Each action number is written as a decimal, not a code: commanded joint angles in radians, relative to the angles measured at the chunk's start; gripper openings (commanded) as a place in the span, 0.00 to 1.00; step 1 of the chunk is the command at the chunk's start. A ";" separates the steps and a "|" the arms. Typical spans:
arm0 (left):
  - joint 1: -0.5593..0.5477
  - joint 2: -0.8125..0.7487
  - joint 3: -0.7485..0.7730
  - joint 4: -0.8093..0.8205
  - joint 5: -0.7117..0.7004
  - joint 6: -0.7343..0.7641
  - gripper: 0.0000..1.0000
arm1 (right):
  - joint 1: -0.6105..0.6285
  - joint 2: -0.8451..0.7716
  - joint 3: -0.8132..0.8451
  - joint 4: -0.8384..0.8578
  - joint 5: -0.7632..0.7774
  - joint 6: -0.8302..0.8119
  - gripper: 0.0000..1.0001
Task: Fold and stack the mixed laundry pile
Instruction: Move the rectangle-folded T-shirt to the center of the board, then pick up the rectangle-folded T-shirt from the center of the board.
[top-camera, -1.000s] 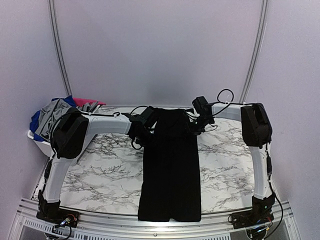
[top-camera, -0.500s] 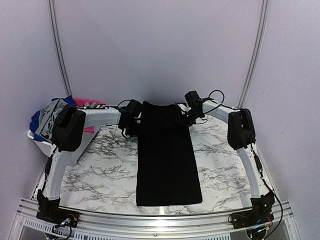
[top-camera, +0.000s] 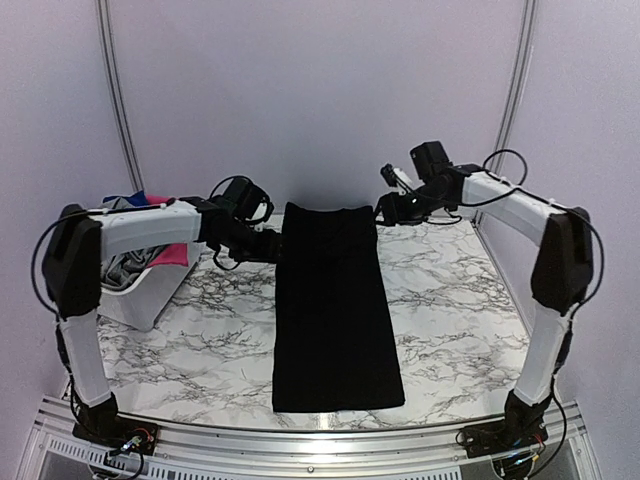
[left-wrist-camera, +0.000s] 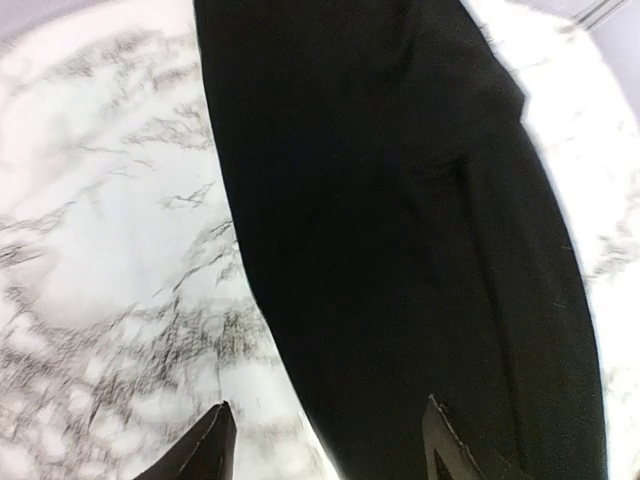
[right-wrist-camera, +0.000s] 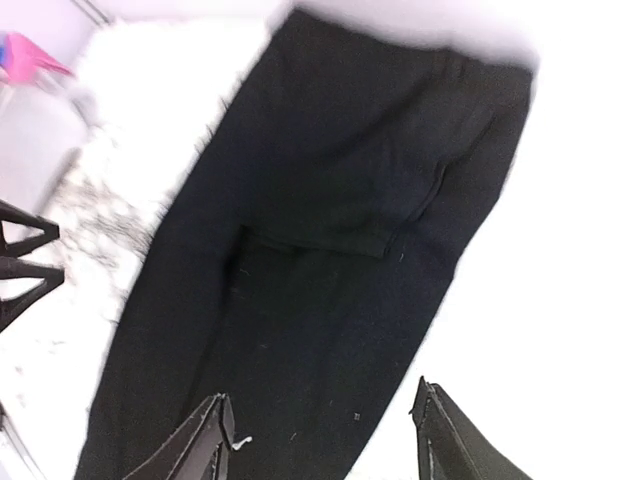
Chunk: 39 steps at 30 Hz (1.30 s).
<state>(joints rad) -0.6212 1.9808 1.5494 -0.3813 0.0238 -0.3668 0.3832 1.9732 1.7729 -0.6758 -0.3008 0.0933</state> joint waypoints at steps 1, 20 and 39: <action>-0.076 -0.274 -0.156 0.020 -0.102 0.078 0.73 | -0.001 -0.236 -0.122 0.079 0.068 -0.025 0.60; -0.380 -0.720 -0.705 0.058 0.021 -0.130 0.90 | 0.142 -0.861 -0.830 -0.017 -0.158 0.188 0.68; -0.559 -0.617 -1.050 0.511 0.109 -0.682 0.54 | 0.367 -0.919 -1.334 0.256 -0.189 0.589 0.48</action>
<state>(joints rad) -1.1698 1.3136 0.5163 0.0055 0.1169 -0.9695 0.7376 1.0618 0.4713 -0.5167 -0.4744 0.6041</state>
